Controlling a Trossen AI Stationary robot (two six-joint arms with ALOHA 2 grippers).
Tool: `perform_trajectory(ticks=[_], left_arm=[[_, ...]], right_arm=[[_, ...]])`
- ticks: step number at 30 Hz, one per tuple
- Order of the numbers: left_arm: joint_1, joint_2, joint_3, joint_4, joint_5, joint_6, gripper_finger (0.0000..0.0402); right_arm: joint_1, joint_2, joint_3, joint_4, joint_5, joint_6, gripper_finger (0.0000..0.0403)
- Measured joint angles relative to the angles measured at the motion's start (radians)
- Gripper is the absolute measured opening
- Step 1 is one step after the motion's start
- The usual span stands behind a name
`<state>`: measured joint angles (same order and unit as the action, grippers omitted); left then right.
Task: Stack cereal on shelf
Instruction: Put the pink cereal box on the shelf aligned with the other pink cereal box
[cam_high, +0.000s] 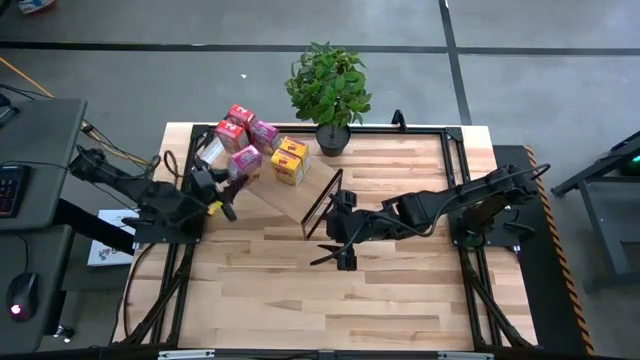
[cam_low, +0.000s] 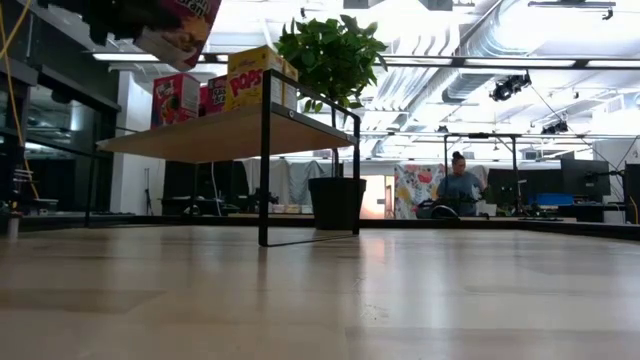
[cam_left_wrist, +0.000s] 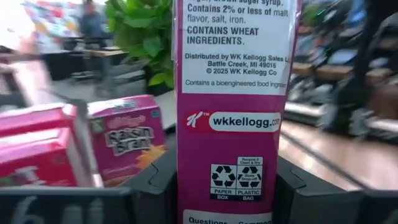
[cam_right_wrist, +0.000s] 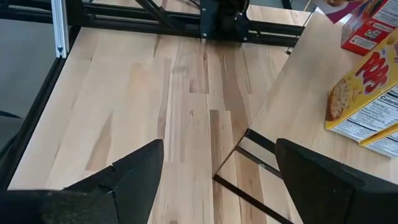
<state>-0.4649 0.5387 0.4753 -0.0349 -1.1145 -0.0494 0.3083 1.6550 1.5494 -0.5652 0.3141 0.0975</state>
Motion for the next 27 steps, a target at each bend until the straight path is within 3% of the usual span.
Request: perform_trajectory(ticks=[6, 14, 27], left_arm=[[0.078, -0.157, -0.162, 0.097, 0.216, -0.043, 0.0133], [0.119, -0.197, -0.416, 0.517, 0.214, 0.106, 0.0133], [0.212, -0.154, -0.448, 0.556, 0.249, 0.106, 0.0133]], right_arm=[[0.000, 0.000, 0.000, 0.000, 0.000, 0.000, 0.0303], [0.000, 0.001, 0.000, 0.003, 0.001, 0.000, 0.0303], [0.000, 0.002, 0.000, 0.008, 0.026, 0.000, 0.0302]])
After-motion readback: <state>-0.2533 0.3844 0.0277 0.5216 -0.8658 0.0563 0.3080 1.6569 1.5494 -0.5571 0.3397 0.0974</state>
